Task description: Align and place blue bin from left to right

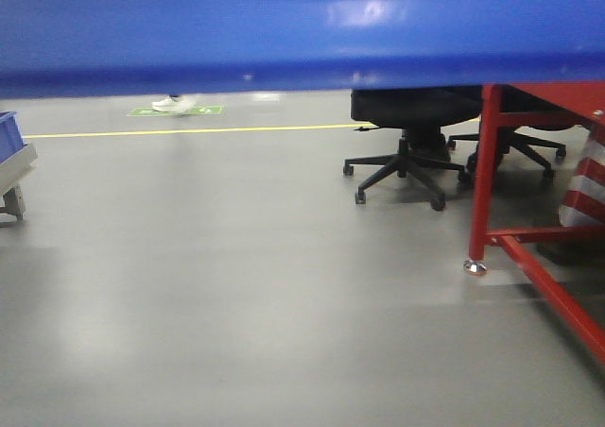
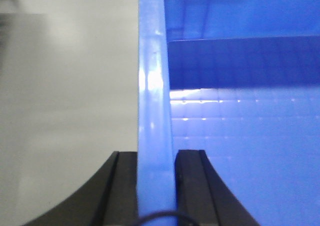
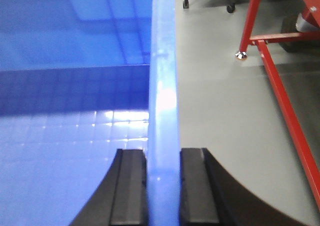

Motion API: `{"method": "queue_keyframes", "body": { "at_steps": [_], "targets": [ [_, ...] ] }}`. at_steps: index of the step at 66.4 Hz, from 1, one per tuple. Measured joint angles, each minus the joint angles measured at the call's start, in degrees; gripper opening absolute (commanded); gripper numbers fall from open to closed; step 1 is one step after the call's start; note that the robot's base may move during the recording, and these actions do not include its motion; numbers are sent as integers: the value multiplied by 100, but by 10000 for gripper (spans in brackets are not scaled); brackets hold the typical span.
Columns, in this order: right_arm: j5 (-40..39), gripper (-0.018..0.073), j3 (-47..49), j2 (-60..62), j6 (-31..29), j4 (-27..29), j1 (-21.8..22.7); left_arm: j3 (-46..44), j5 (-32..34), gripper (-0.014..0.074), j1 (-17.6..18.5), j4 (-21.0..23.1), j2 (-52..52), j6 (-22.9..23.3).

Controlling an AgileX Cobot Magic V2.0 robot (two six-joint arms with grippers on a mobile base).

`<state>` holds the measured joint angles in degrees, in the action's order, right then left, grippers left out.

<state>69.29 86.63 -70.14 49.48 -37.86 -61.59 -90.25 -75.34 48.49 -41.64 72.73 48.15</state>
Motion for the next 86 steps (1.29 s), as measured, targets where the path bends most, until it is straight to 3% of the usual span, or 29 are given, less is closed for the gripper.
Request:
{"method": "queue_keyframes", "body": {
  "at_steps": [86],
  "targets": [
    [0,-80,0,0,0,0,0,0,0,-111,0,-71,27,0]
  ]
}}
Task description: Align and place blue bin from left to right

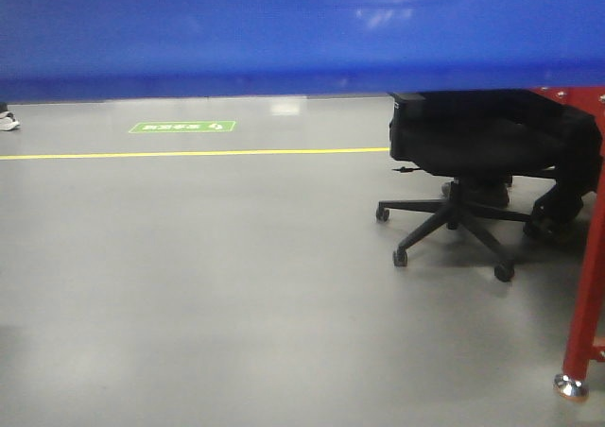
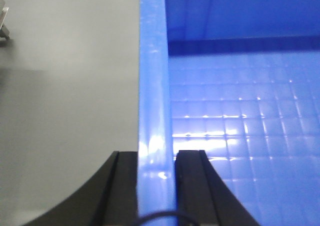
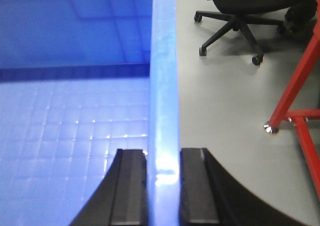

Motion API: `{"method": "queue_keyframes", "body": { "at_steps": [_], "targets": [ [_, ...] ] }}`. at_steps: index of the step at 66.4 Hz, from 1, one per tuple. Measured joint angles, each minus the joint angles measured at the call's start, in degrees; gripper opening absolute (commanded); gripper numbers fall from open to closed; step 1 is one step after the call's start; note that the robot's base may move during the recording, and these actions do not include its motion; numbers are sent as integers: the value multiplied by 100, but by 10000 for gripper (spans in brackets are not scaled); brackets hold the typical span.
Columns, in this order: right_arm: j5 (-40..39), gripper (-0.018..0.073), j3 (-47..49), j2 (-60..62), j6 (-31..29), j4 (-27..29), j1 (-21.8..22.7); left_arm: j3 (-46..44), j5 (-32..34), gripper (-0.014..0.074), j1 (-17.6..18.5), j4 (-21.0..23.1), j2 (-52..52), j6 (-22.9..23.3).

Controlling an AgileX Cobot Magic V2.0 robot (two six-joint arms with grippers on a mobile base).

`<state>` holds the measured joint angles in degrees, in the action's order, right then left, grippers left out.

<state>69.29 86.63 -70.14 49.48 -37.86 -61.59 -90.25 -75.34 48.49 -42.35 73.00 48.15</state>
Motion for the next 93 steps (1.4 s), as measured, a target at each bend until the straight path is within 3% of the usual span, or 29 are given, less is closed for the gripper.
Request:
{"method": "queue_keyframes", "body": {
  "at_steps": [93],
  "targets": [
    [13,-80,0,0,0,1,0,0,32,-111,0,-70,20,-2]
  ]
}}
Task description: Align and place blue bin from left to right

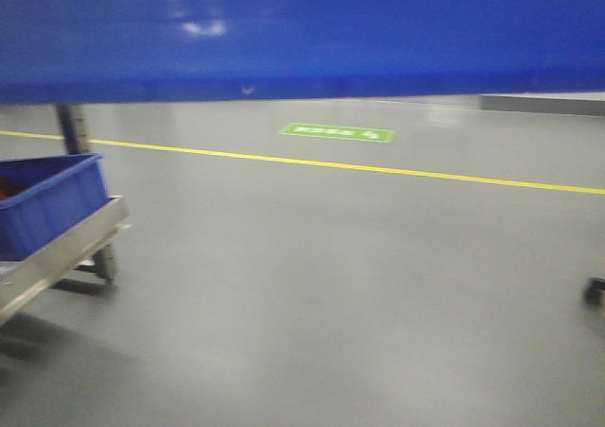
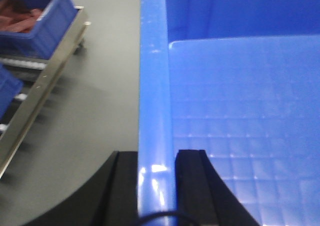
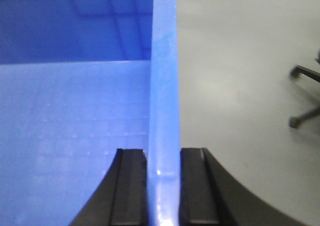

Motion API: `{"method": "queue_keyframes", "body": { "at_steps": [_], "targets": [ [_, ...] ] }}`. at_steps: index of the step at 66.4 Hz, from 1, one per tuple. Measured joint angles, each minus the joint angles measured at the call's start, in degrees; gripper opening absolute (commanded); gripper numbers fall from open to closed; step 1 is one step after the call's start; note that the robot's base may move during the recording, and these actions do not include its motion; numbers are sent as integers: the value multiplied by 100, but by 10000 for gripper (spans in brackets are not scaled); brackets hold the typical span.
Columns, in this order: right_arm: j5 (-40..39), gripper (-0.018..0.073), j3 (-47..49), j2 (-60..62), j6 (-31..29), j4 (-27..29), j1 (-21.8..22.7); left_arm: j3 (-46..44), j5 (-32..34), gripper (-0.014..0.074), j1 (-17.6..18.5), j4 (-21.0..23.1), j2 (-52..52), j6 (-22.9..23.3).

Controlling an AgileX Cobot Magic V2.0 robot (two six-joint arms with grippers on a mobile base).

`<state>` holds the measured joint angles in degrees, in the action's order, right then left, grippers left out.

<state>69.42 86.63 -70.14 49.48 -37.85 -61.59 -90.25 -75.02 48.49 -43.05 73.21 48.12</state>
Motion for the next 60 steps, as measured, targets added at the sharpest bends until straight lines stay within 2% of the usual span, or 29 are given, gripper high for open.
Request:
{"method": "queue_keyframes", "body": {
  "at_steps": [60],
  "targets": [
    [0,-80,0,0,0,0,0,0,0,-111,0,-4,0,0]
  ]
}}
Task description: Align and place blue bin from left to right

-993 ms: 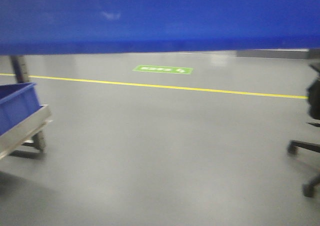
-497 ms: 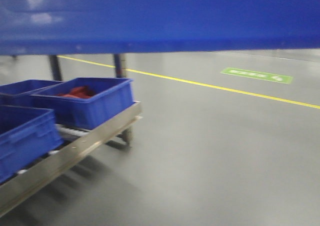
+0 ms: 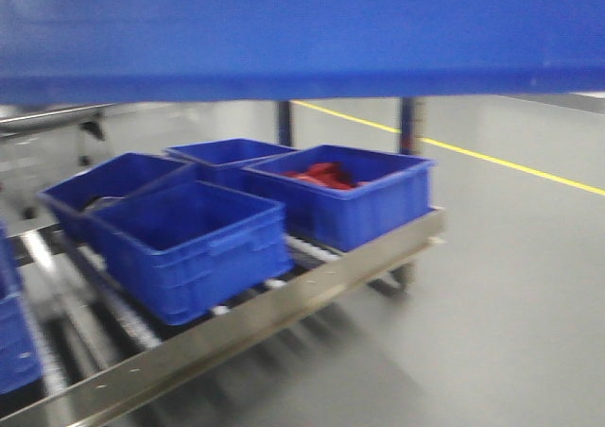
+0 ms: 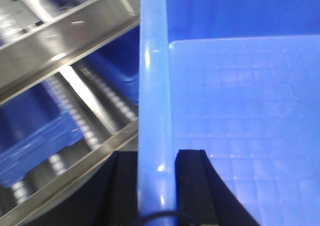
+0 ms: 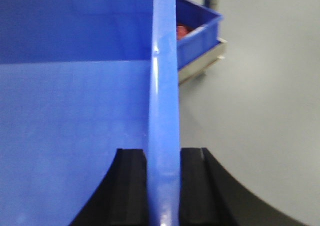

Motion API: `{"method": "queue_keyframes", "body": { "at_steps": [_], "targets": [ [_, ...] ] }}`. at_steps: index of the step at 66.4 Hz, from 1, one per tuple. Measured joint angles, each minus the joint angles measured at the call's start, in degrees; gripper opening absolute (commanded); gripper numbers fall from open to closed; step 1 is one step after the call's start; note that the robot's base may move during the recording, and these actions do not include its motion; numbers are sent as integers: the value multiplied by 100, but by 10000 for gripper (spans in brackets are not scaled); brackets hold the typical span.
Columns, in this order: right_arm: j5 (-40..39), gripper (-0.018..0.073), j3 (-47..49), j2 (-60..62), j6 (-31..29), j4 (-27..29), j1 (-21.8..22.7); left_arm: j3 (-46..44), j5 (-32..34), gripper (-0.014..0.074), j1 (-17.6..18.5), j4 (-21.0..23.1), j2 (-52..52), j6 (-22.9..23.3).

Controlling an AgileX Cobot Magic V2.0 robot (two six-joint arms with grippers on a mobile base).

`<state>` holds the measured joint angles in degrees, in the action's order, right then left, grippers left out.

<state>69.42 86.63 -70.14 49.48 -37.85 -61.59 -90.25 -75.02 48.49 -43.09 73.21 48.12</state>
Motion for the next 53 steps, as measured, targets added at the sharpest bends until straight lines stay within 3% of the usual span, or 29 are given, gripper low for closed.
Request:
{"method": "queue_keyframes", "body": {
  "at_steps": [53],
  "targets": [
    [-11,-80,0,0,0,11,0,0,0,-111,0,-24,0,0]
  ]
}}
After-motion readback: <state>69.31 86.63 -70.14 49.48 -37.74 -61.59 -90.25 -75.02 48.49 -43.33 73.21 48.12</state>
